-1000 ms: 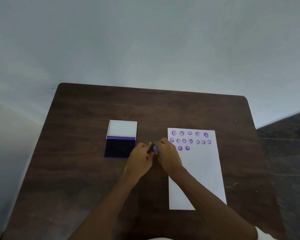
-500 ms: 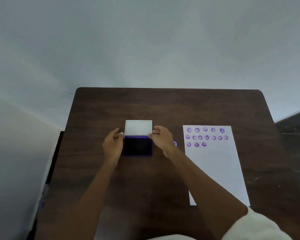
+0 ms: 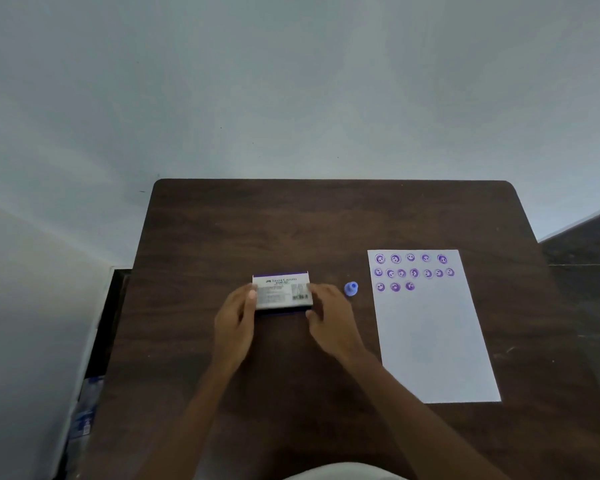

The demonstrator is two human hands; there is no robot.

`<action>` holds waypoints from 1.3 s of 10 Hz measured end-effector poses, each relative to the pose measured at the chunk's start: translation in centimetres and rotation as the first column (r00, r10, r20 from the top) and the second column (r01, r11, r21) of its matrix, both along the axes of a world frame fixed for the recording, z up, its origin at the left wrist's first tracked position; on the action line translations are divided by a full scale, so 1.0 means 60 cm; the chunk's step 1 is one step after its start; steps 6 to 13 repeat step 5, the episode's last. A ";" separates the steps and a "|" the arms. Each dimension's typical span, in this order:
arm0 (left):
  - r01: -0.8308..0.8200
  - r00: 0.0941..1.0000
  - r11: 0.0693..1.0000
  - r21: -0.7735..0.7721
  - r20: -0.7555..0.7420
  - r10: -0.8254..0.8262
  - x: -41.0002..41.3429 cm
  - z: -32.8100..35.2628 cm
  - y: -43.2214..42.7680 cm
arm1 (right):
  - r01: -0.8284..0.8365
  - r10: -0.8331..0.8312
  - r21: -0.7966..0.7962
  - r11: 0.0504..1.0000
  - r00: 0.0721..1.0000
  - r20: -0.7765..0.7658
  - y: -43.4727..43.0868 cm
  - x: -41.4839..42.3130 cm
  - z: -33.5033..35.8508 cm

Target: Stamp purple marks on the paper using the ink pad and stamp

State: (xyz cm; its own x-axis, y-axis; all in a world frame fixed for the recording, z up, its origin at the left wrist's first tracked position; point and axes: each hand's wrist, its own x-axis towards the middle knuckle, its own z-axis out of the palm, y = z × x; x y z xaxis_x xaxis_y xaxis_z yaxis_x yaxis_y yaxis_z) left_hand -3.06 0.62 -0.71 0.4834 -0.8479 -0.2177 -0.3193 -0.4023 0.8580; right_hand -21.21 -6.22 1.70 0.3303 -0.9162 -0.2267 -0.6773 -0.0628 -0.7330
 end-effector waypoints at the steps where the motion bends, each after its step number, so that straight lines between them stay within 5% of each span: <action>1: 0.161 0.975 0.986 0.050 0.149 -0.167 -0.004 -0.024 0.019 | -0.115 0.109 -0.024 0.993 0.980 -0.166 0.028 -0.002 -0.006; 3: 0.299 0.895 0.950 0.084 0.320 -0.310 0.000 -0.047 0.031 | -0.213 0.190 -0.045 0.976 0.935 -0.298 0.032 0.001 0.005; 4: 0.296 0.881 0.950 0.103 0.356 -0.313 -0.008 -0.041 0.035 | -0.151 0.110 -0.127 0.980 0.953 -0.281 0.035 -0.020 0.012; 5: 0.292 0.805 0.956 -0.010 0.542 -0.240 -0.034 -0.009 0.026 | -0.141 0.012 -0.344 0.928 0.936 -0.352 0.031 -0.061 0.017; 13: 0.292 0.805 0.956 -0.010 0.542 -0.240 -0.034 -0.009 0.026 | -0.141 0.012 -0.344 0.928 0.936 -0.352 0.031 -0.061 0.017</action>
